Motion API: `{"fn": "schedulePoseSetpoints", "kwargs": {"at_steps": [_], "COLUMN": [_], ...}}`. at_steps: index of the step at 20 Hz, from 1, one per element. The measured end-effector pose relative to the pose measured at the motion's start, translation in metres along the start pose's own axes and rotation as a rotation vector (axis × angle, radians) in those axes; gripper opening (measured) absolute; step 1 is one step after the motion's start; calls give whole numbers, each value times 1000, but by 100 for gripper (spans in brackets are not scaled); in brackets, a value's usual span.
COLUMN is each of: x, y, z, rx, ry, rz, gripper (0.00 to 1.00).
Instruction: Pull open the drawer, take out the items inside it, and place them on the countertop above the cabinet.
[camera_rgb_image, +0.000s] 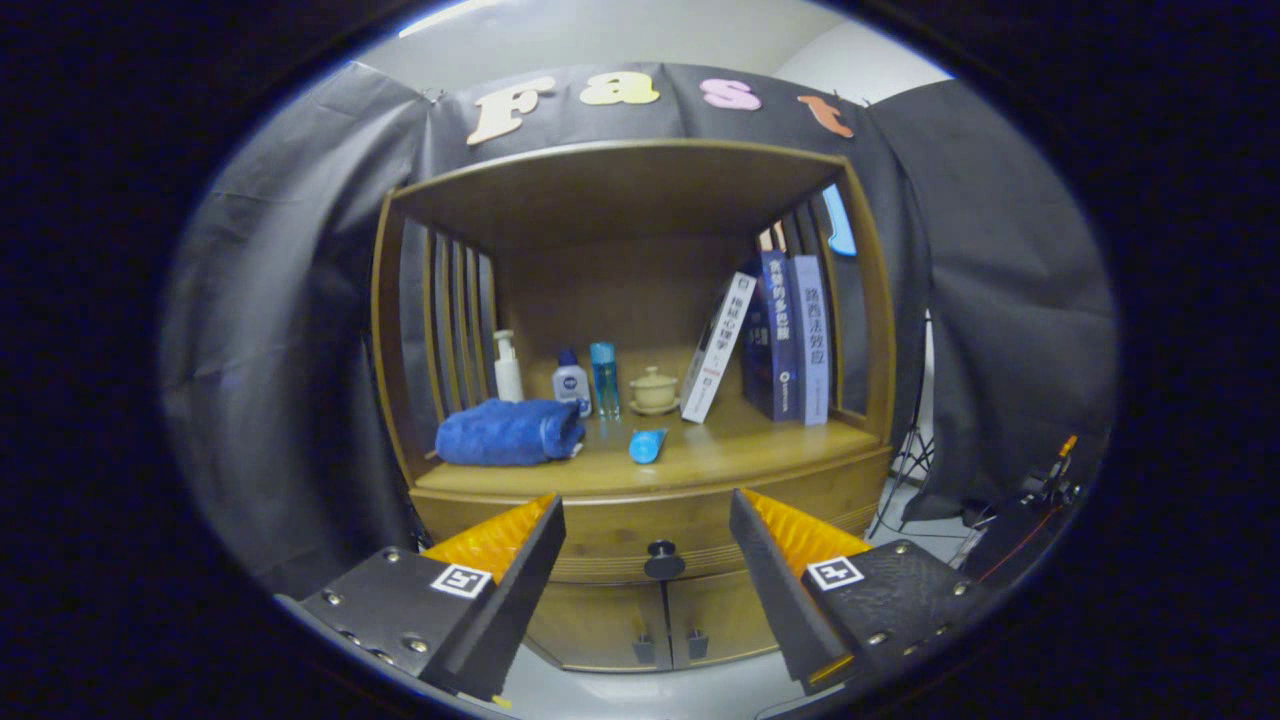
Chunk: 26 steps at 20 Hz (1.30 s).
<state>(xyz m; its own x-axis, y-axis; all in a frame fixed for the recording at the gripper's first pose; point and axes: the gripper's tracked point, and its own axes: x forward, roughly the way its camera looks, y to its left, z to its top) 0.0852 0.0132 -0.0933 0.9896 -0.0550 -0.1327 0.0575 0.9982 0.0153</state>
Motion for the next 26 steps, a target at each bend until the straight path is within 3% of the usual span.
{"fn": "schedulePoseSetpoints", "kwargs": {"at_steps": [4,10,16,26], "x": [-46,-97,-126,-136], "y": [4,1,-2,-6], "z": [48,86,90,93], "rx": [-17,-48,-54,-69], "ry": [-68,-111,-113,-130], "rz": [8,29,55,65], "gripper": [99,99,99,99]}}
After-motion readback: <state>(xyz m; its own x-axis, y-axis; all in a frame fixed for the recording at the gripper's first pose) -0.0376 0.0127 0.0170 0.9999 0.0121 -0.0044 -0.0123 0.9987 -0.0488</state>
